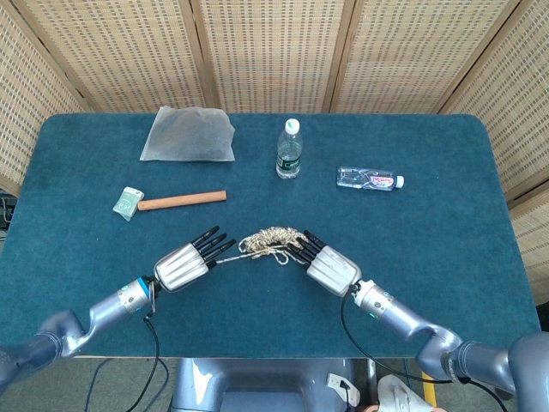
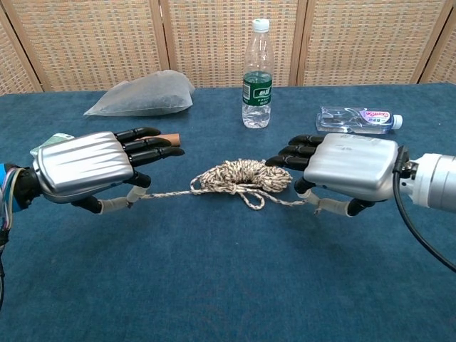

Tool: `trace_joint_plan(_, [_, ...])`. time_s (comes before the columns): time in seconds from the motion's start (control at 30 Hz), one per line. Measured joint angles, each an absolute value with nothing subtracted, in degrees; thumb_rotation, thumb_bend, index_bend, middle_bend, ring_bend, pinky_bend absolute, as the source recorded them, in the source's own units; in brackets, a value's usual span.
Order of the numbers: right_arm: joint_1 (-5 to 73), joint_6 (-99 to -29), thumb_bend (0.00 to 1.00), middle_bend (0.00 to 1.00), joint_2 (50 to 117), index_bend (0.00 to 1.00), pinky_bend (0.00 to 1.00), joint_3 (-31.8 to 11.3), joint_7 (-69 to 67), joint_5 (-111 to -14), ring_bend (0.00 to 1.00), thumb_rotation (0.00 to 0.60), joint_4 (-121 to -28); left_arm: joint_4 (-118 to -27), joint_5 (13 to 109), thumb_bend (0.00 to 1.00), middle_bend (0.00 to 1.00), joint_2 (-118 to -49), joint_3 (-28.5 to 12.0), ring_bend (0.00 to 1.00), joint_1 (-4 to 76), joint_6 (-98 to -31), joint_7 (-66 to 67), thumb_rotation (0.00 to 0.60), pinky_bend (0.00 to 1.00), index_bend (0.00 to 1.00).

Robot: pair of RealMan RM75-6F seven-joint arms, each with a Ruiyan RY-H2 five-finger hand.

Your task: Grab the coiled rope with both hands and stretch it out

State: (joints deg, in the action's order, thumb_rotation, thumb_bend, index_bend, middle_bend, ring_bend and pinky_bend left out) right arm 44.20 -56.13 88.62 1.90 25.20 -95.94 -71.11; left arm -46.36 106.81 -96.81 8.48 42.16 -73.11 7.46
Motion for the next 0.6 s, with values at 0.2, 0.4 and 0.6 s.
trace_joint_plan(0.2, [43.5,-56.5,0.57,0.0,87.2,0.62,0.0,1.9,25.3,-95.4,0.0,0.6,-70.3,-44.0,105.8,0.47,0.0,-95.0,8.5,0.0,41.0,-73.7,6.7,0.6,0.0,0.83])
trace_joint_plan(0.4, [42.6,-56.9,0.57,0.0,85.1,0.62,0.0,1.7,25.0,-94.4,0.0,0.6,-69.4,-40.5,104.8,0.47,0.0,-93.9,8.5,0.0,39.8,-74.3,4.9,0.6,0.0,0.83])
trace_joint_plan(0.6, [41.6,-57.0,0.57,0.0,82.8,0.62,0.0,2.0,24.7,-93.7,0.0,0.6,-68.0,-36.4,103.8,0.47,0.0,-93.5,8.6,0.0,38.7,-74.6,2.5,0.6,0.0,0.83])
